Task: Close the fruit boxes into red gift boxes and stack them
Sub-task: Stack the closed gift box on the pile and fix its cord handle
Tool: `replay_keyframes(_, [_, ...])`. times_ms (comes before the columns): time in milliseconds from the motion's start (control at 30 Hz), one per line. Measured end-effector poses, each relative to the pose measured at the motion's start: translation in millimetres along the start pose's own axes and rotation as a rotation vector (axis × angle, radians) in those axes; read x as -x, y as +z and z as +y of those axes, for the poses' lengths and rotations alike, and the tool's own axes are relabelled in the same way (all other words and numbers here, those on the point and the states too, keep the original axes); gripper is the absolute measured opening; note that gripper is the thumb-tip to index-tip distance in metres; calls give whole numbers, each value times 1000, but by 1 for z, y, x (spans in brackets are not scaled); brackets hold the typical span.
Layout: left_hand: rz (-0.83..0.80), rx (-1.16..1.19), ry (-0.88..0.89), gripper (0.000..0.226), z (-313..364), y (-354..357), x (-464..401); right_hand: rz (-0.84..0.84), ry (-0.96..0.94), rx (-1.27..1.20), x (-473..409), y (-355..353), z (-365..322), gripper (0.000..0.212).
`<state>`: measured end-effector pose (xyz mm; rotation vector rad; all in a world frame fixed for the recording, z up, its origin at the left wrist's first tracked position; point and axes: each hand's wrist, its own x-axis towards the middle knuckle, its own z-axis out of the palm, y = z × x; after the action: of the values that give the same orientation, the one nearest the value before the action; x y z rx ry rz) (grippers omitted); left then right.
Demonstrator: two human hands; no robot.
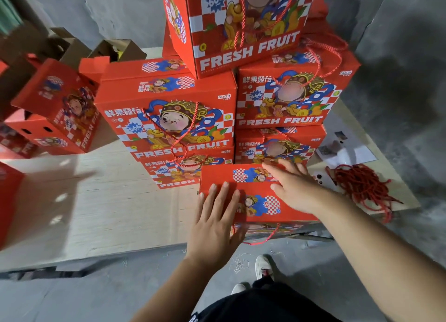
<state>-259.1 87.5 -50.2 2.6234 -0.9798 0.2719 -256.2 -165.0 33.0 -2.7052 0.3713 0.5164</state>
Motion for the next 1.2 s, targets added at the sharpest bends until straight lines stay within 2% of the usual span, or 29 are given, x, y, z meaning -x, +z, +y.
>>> replay_keyframes(67, [-56,-40,23,87,-2,7,7,-60,-25,64,-13,-8,0,68])
replay_keyframes(200, [-50,-53,-12,99,2,11,8,-169,-49,66,-23,-14,-8,81])
replay_keyframes(300, [-59,36,-46,97,3,5,-4,-147,-56,51,-21,-12,-9,88])
replay_keyframes(433, [-219,-7,-92,108,-8,-14,-37,-136,-73,20,-20,-14,-2,84])
replay_keyframes(533, [-156,-95,-63,97,-8,-30,-47,-83,-84,-79,-27,-21,4,57])
replay_keyframes(600, [-61,-113,-45,92,-6,-34,-40,-37,-75,-86,-33,-27,4,48])
replay_keyframes(833, [213,-117,0,86,4,-26,-11,-290,-60,321,-47,-40,-13,91])
replay_keyframes(967, [152,-71,-14,101,6,-17,-3,-128,-191,282,-39,-27,-12,84])
replay_keyframes(1033, [68,-48,-33,107,5,-12,-4,-35,-199,123,-32,-35,-2,66])
replay_keyframes(1100, [-25,-61,-43,109,5,-5,-5,149,-171,2,-23,-38,9,49])
replay_keyframes(1167, [-81,-113,-31,110,9,2,-4,359,-116,69,-16,-28,12,58])
replay_keyframes(1200, [-81,-123,-32,108,11,5,-4,412,-90,100,-14,-20,12,63])
